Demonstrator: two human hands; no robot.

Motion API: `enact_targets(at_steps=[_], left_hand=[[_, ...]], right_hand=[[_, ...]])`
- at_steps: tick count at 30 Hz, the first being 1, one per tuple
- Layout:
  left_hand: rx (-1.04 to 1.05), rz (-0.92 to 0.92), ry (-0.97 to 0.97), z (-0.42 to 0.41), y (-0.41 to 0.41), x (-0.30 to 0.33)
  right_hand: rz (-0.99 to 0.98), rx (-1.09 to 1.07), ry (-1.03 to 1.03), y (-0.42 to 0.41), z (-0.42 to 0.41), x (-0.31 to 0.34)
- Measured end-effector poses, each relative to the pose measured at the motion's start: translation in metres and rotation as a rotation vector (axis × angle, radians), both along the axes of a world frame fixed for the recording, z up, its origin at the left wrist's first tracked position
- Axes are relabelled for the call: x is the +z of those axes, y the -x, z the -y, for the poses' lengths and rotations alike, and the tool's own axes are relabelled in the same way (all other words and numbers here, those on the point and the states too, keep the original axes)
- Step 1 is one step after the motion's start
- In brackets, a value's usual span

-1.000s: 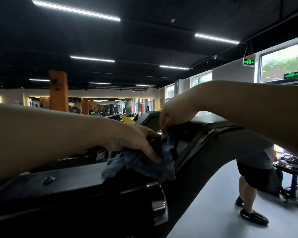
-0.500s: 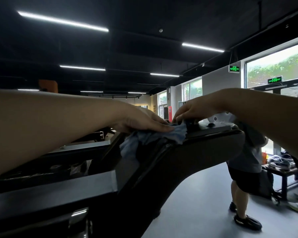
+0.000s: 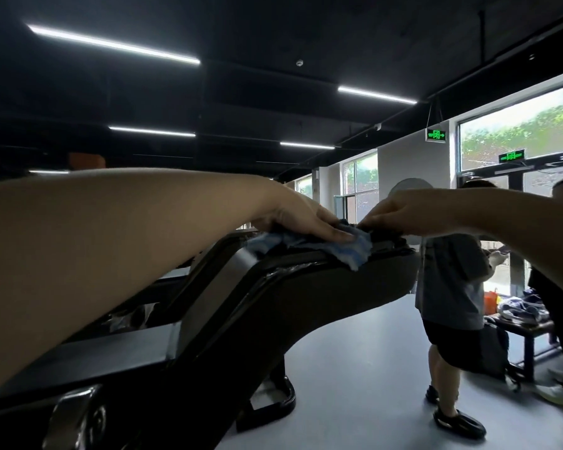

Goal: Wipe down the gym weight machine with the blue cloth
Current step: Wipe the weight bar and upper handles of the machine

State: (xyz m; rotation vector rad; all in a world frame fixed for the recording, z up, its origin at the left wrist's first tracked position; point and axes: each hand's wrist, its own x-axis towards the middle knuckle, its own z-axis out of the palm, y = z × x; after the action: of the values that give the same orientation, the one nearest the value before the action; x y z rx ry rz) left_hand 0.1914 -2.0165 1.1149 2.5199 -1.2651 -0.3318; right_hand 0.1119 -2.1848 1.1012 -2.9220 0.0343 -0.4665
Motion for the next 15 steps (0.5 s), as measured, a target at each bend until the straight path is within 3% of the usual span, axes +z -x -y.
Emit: enact_targets(at_steps=[6, 11, 13, 15], left_hand=[[-0.094, 0.014, -0.01, 0.001, 0.016, -0.004], [-0.109, 0.338, -0.071, -0.02, 0.028, -0.01], [-0.109, 0.436, -0.098, -0.035, 0.031, -0.014], [-0.095, 0.469, -0.102, -0.053, 0.029, -0.02]], right_hand=[[0.19, 0.007, 0.156, 0.034, -0.004, -0.02], [0.248, 0.042, 0.363, 0.052, -0.021, -0.036], [0.218, 0.086, 0.384, 0.053, -0.031, -0.045], [0.308, 0.226, 0.353, 0.051, -0.042, -0.057]])
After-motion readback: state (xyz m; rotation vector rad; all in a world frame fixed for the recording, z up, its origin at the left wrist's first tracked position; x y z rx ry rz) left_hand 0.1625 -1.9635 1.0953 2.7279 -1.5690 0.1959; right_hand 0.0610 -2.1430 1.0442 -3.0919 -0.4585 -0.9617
